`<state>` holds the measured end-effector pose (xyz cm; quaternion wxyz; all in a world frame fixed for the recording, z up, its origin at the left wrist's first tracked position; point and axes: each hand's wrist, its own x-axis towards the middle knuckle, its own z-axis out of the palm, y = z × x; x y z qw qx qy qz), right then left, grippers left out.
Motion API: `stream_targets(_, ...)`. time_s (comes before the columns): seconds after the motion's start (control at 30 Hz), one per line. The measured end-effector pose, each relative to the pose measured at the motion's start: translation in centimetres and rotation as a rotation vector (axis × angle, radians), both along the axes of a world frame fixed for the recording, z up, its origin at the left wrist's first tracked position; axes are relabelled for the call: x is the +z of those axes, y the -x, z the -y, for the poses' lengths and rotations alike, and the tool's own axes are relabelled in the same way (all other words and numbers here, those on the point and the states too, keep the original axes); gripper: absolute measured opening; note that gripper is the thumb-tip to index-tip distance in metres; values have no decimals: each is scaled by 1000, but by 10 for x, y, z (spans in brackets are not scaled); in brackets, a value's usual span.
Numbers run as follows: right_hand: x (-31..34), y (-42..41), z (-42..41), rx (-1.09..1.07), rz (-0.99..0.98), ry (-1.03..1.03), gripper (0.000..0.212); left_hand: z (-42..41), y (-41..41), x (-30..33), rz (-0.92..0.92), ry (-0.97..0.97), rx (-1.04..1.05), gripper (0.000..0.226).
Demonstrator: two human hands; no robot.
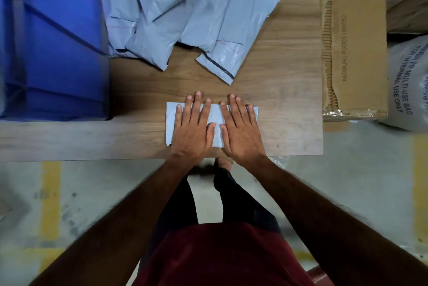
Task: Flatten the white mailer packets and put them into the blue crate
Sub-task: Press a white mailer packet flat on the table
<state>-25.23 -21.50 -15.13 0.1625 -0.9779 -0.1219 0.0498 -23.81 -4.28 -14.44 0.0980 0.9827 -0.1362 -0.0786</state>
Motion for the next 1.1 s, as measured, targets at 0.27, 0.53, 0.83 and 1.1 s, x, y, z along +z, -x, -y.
stream_targets(0.27, 1, -5, -43, 65, 18, -2, 59, -51, 1, -5, -2, -33, 46, 68)
stream_targets(0.53, -2, -8, -45, 70, -18, 41, 60, -53, -2, 1, -36, -81, -2, 70)
stream_targets(0.83, 28, 19, -6, 107, -88, -85, 74, -82, -9, 11, -14, -144, -453, 75)
stream_targets(1.1, 28, 29, -11, 60, -132, 29, 79, -77, -16, 20, -50, -107, -426, 65)
